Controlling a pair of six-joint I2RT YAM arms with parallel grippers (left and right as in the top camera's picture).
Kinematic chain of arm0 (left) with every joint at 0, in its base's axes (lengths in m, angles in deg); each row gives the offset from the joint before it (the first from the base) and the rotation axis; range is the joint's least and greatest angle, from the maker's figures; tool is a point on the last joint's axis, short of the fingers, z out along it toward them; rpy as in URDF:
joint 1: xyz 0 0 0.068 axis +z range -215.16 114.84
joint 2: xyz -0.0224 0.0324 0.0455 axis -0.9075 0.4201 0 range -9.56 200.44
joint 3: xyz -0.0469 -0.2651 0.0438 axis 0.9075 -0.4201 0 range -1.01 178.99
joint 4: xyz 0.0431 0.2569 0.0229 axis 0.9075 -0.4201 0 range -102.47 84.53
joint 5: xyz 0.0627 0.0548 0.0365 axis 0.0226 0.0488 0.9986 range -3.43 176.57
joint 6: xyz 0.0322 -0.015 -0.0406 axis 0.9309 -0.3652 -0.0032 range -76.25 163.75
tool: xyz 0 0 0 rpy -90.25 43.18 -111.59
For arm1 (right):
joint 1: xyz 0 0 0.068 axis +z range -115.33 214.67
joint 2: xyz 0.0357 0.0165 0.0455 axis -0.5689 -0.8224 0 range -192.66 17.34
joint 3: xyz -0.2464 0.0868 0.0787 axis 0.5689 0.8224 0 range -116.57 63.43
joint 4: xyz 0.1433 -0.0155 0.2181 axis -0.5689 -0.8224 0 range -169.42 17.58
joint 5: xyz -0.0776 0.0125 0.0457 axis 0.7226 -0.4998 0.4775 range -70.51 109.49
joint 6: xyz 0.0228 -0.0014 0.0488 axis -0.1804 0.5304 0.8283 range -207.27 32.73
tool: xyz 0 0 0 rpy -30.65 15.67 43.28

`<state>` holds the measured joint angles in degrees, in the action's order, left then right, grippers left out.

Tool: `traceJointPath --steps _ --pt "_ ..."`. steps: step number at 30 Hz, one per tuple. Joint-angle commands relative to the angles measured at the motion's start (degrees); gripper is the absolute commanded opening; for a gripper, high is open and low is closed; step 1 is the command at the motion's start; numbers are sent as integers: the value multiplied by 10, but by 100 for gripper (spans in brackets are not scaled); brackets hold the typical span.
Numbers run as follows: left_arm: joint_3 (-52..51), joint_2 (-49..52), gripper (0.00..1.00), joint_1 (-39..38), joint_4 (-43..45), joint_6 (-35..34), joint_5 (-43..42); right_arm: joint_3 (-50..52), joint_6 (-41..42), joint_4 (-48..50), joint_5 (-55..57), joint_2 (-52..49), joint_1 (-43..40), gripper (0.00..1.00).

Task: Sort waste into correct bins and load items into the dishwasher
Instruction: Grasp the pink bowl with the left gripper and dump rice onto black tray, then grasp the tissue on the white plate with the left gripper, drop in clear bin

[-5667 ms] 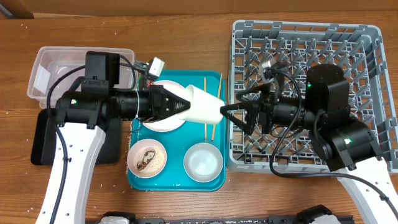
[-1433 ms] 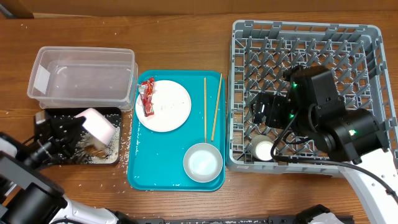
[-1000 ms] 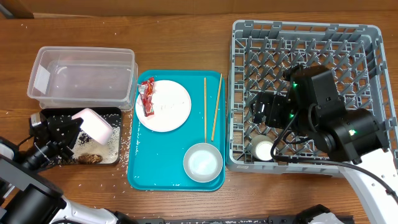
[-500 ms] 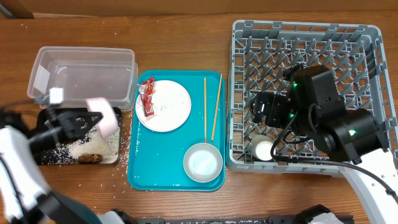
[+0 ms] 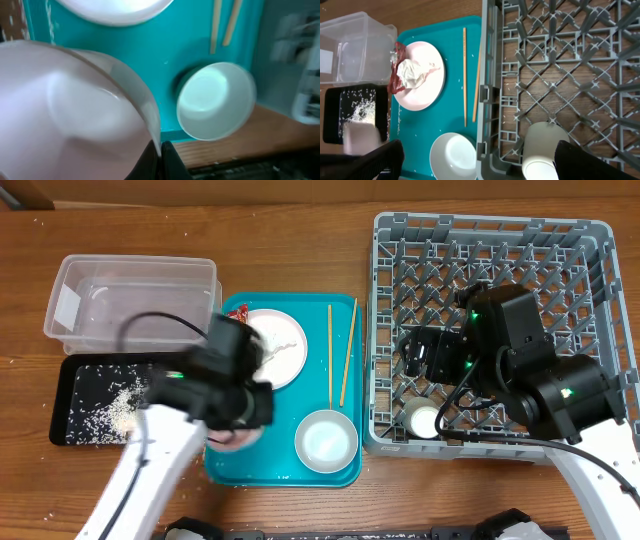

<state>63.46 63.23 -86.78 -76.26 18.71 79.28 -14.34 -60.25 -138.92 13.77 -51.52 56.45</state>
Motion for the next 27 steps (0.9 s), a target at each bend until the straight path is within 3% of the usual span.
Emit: traceJointPath --steps 1,4,6,8,12,14,19,25,27 --pt "-57 28 4 -55 25 -148 89 -6 2 2 1 4 1 99" --pt "-72 55 10 -78 54 -158 87 -6 2 5 1 4 1 100" --pt "-72 67 30 -82 68 -157 74 -6 2 5 1 4 1 100" --pt "-63 73 59 -80 82 -156 74 -6 2 4 1 4 1 100" --pt "-7 73 84 -61 118 -109 110 -6 0 4 1 4 1 100" --pt "19 73 91 -47 150 -79 153 -6 0 4 1 4 1 100" --pt "30 89 93 2 273 0 181 -6 0 4 1 4 1 100" --pt "30 199 90 22 369 30 144 -6 0 5 1 4 1 100" --pt "31 238 85 22 375 24 143 -6 0 4 1 4 1 100"
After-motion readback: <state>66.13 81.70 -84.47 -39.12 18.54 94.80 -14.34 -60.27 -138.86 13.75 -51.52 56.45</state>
